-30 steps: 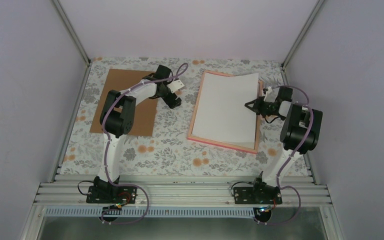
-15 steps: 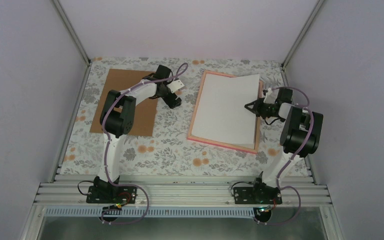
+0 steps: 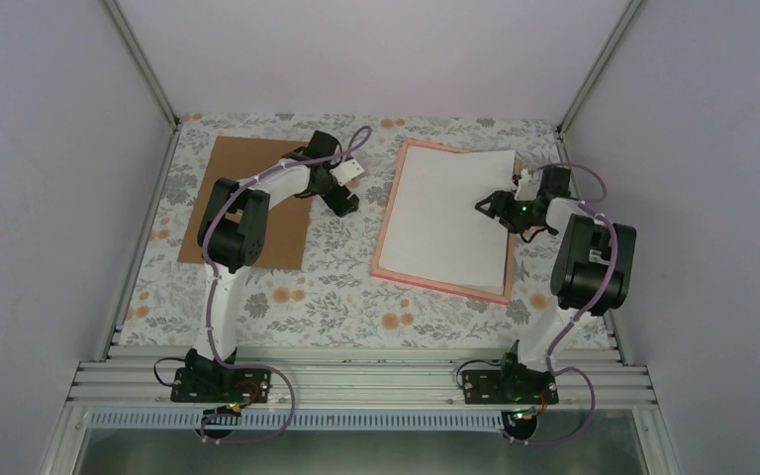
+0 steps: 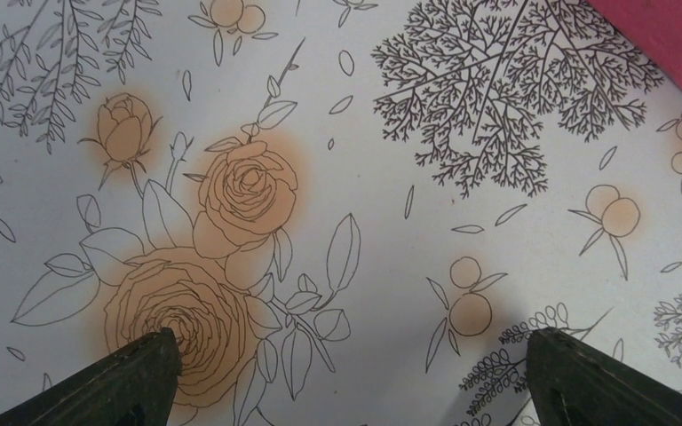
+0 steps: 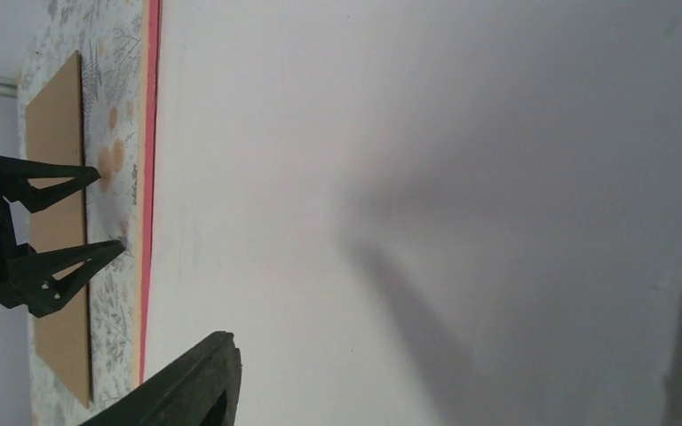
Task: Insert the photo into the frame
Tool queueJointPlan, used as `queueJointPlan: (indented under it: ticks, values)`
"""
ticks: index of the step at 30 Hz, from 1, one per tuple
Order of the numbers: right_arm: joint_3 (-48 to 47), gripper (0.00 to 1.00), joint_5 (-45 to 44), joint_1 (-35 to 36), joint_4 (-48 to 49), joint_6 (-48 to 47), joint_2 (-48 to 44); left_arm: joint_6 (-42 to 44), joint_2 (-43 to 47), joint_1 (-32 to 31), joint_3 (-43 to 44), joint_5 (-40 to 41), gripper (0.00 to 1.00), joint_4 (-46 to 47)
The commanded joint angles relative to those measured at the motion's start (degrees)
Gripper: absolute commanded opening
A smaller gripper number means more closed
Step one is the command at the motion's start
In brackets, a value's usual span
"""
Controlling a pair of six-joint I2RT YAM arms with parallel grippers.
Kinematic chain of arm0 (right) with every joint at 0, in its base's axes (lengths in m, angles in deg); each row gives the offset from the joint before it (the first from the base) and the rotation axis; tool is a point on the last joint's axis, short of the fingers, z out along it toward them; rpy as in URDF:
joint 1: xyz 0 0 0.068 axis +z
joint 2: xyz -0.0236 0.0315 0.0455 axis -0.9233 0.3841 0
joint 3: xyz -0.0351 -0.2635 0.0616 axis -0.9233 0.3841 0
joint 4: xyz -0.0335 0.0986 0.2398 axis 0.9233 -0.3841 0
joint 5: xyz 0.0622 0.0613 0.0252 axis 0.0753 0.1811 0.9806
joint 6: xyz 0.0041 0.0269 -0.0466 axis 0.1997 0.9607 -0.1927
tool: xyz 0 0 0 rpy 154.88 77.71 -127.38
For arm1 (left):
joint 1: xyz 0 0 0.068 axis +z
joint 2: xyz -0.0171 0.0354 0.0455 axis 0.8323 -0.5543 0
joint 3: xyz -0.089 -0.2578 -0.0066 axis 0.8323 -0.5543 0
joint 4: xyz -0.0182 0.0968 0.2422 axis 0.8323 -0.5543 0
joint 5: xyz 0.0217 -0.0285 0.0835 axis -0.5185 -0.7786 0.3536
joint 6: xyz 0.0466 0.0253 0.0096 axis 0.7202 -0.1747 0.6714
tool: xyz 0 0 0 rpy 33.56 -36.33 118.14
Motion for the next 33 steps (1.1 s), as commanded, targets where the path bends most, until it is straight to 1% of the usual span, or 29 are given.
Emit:
queueJointPlan:
  ticks: [1,2,5,7,10,15,21,23,27,30,33]
  values:
    - [-1.7,0.64,-5.9,0.8,-3.5,-2.7,-3.5,-0.8,2.4,0.2,-1.1,-0.6,0.97,1.4]
    - [-1.8,0.64,-6.8,0.9,-4.1,-2.8,-3.7,-0.7,2.5,0.2,-1.1,-0.5,0.97,1.5]
    - [-1.8,0.71,-9.3,1.0,-5.5,-3.2,-4.5,-0.8,2.7,0.2,-1.4,-0.5,0.97,1.8]
    - [-1.9,0.75,-10.8,1.0,-6.2,-3.5,-4.9,-0.8,2.8,0.2,-1.5,-0.7,0.97,2.0]
    - [-2.3,0.89,-13.2,1.1,-7.4,-4.2,-6.0,-1.0,3.0,0.2,-1.6,-0.6,0.98,2.3]
    - [-3.6,1.00,-17.1,1.0,-10.8,-6.4,-7.3,-1.0,4.8,0.1,-3.3,0.9,1.00,4.1]
    - [-5.1,1.00,-20.2,0.9,-14.1,-11.6,-8.7,-0.9,9.8,0.2,-7.9,3.5,1.00,7.7]
    - [-5.8,1.00,-19.8,0.9,-14.8,-14.5,-9.0,-0.6,12.0,0.2,-9.9,4.5,1.00,9.1]
    - [-9.2,1.00,-13.7,0.9,-17.4,-19.3,-9.1,-0.8,17.7,0.8,-13.8,5.4,1.00,11.9]
    - [-12.2,1.00,-9.1,1.2,-18.0,-21.0,-9.0,-2.0,22.8,2.4,-16.4,5.1,1.00,13.1]
    - [-15.9,1.00,-2.9,2.2,-19.0,-19.7,-8.8,-3.6,26.0,5.7,-16.3,1.6,1.00,9.0]
